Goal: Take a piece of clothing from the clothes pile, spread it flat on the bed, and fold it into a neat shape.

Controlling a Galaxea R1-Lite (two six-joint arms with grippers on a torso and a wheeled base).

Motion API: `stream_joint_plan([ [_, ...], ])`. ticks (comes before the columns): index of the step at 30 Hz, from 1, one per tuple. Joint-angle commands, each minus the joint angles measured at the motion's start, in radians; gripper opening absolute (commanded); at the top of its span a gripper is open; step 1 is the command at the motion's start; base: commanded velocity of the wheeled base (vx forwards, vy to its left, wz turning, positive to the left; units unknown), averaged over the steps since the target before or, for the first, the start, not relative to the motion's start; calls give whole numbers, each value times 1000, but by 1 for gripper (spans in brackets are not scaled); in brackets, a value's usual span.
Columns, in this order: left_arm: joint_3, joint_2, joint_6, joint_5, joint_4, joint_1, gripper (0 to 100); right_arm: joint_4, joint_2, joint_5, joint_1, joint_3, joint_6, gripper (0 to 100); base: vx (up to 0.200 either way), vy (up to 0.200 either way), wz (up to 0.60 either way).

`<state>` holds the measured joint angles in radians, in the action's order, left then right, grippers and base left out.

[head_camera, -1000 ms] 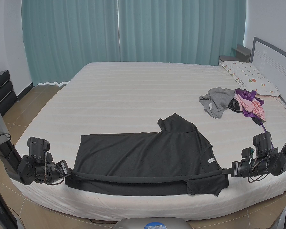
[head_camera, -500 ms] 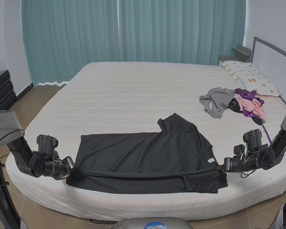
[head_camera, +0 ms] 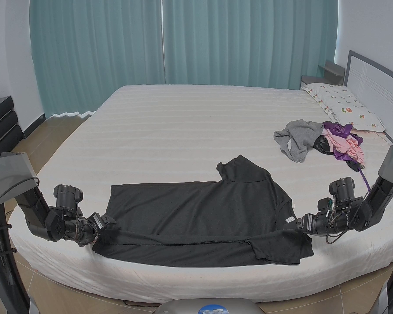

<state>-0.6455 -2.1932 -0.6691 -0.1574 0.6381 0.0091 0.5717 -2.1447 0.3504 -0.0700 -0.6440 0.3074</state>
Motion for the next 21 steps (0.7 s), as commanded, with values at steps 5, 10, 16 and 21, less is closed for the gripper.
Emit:
stream_joint_plan([
  [5,15,86,-27,-40,3,60,100,7,78,10,15,61,67,100,0,0,0],
  [10,24,133,-90,-48,3,80,100,60,103,9,21,103,183,100,0,0,0],
  [16,27,125,-119,-50,-3,80,100,135,78,22,24,118,315,100,100,0,0],
  [21,30,135,-122,-51,-6,75,100,160,46,42,44,118,340,100,120,0,0],
])
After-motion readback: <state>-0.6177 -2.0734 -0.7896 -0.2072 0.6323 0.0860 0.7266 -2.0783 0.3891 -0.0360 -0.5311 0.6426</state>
